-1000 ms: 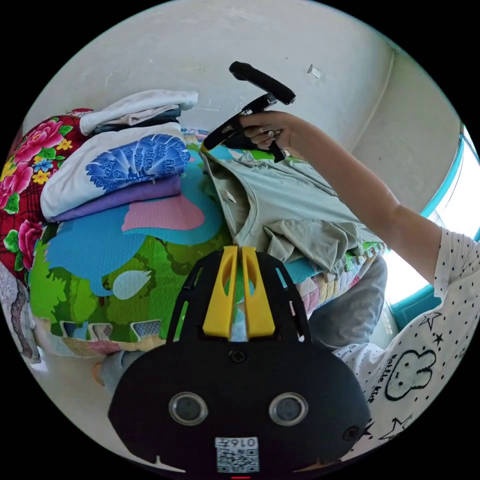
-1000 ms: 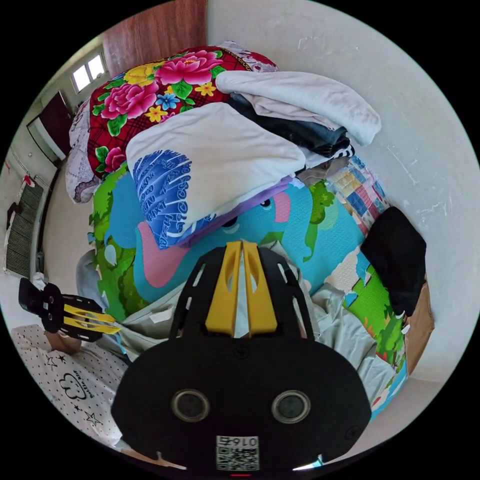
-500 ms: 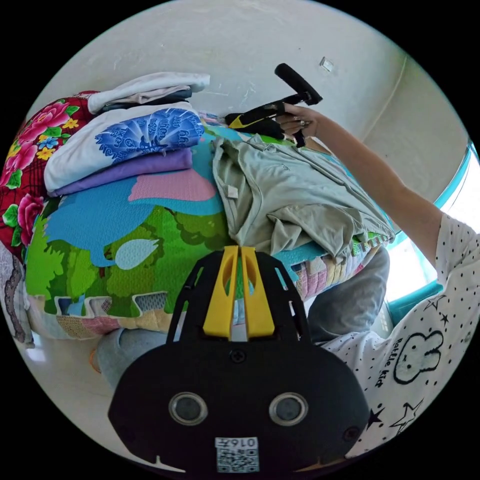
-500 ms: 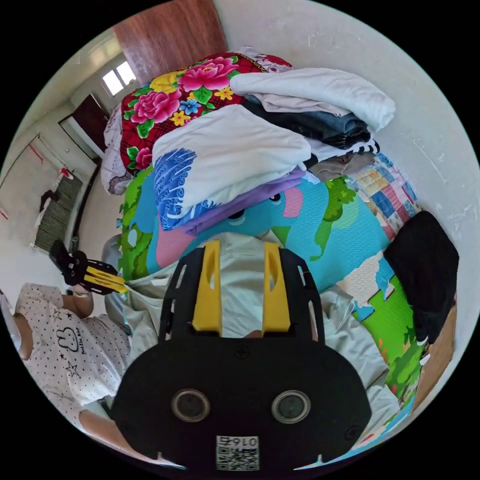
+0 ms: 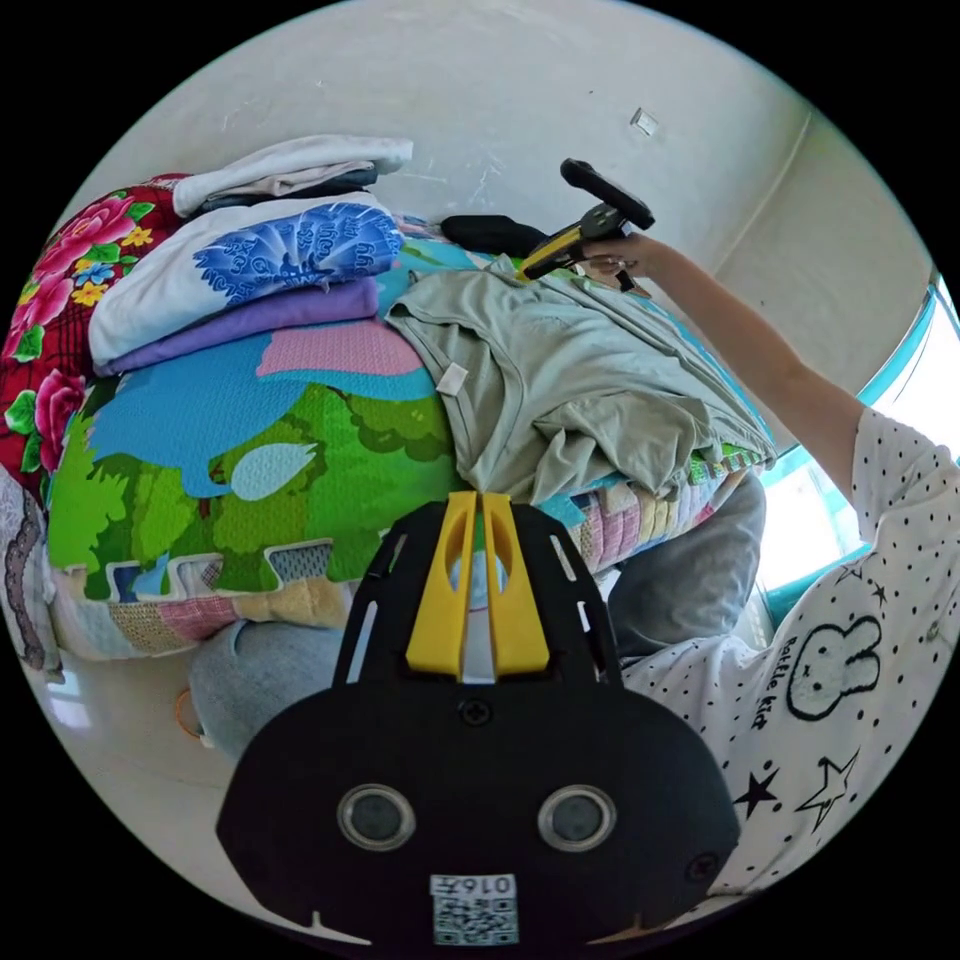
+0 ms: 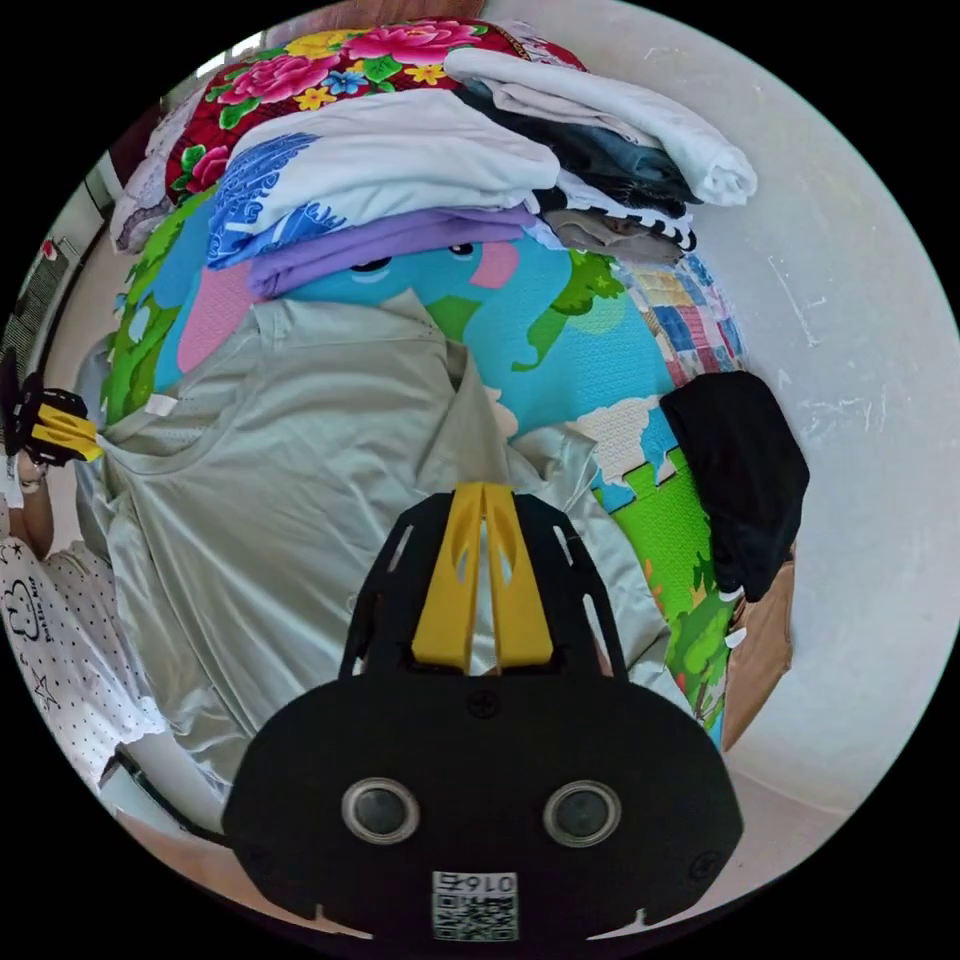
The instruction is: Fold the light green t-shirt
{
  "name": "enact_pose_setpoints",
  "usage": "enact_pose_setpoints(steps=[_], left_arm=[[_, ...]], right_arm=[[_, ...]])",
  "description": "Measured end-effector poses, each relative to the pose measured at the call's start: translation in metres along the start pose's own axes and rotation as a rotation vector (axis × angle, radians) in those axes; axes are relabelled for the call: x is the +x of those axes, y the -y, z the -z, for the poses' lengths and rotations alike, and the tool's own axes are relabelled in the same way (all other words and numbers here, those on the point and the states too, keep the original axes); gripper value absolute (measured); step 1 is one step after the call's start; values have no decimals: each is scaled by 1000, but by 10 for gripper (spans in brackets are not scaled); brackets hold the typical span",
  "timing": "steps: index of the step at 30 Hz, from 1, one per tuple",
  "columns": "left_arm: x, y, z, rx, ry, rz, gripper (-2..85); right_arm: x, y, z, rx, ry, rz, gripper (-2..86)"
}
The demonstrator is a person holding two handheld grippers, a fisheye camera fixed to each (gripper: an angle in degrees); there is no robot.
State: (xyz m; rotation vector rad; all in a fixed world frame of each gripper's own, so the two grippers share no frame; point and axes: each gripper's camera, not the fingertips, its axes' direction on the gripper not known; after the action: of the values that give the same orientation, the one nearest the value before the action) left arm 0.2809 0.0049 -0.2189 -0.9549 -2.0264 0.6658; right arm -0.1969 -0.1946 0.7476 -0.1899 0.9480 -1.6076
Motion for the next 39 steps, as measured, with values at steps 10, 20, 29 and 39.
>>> enact_pose_setpoints(steps=[10, 20, 29, 39], left_arm=[[1, 3, -6, 33, 29, 7, -10], [-6, -3, -17, 11, -7, 6, -10], [-7, 1, -10, 68, -16, 20, -10], [-10, 13, 6, 121, 57, 78, -9]], right_arm=[[87, 35, 98, 259, -124, -337, 12], [13, -10, -54, -169, 256, -34, 59], [58, -43, 69, 51, -112, -301, 14], [36, -67, 36, 28, -256, -459, 99]])
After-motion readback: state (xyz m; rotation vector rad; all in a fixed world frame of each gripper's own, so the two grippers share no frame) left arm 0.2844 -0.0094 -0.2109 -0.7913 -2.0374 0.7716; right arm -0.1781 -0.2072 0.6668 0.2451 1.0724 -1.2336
